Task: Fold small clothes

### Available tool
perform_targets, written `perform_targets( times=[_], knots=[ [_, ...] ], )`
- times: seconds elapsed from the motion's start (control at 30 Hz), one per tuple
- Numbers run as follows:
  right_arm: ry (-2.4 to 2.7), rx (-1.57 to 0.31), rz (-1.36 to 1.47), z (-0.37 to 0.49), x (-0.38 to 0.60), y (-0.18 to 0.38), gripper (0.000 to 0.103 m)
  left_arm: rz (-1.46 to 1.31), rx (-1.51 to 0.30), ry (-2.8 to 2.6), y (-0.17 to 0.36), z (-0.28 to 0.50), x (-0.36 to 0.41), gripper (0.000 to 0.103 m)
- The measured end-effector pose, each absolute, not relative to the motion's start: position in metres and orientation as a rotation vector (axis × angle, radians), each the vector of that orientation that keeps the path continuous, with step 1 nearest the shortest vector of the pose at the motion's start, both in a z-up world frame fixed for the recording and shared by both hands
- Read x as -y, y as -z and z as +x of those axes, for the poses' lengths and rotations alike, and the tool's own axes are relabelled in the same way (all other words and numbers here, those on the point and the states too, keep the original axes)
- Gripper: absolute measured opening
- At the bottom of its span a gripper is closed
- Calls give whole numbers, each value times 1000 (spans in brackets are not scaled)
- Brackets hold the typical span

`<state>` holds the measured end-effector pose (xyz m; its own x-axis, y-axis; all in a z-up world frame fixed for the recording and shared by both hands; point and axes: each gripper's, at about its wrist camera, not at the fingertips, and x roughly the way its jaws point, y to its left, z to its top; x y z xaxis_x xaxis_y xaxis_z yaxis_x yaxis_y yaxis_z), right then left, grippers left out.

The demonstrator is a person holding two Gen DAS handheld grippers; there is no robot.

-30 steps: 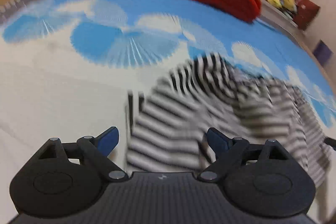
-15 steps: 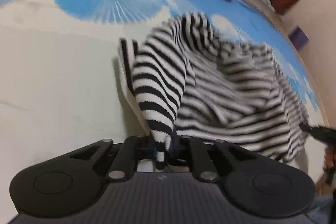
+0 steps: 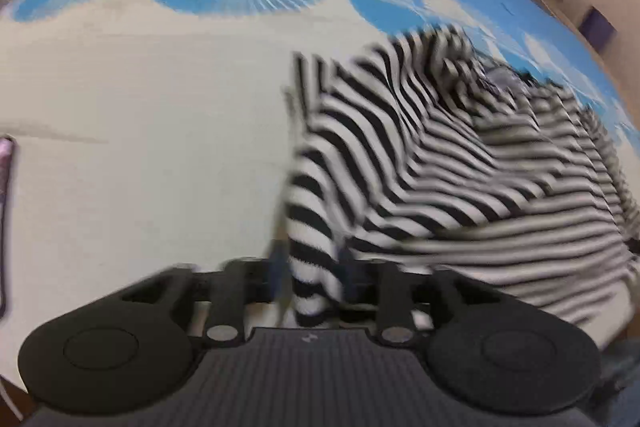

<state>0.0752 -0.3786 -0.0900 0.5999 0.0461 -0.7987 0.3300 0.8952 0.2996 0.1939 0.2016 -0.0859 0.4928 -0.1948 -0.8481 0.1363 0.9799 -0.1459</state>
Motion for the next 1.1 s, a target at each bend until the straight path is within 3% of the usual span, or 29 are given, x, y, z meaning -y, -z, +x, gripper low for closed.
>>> perform_targets(
  times=[0.07,0.23,0.3,0.4,0.43,0.53,0.57,0.6,0.63,0.67,0.9,1.1],
  knots=[
    [269,-828,426,65,383,73,65,-28,-955,219,64,187,-197,48],
    [96,-632,362,103,362,30,68,204,-693,319,8,188,-136,70],
    [76,-640,297,143,342,27,74,285,-662,333,10,209,-104,72],
    [112,-708,213,206,322,47,74,450,-685,274,44,238,-59,69],
    [100,-742,172,219,317,55,74,451,-691,293,53,242,-54,63],
    [116,-789,41,244,302,80,74,421,-698,313,63,259,-49,60],
    [103,-804,20,248,302,87,71,388,-677,293,63,265,-54,57],
    [75,-802,50,255,303,90,55,312,-679,273,64,273,-60,44],
    [46,-805,114,261,307,90,37,225,-709,296,66,280,-68,13],
    [44,-816,195,267,313,88,10,145,-771,317,70,289,-77,3],
    [24,-724,516,288,327,39,6,-123,-781,47,52,321,-160,2],
    [92,-801,513,326,315,88,6,0,-822,26,79,354,-143,2]
  ],
)
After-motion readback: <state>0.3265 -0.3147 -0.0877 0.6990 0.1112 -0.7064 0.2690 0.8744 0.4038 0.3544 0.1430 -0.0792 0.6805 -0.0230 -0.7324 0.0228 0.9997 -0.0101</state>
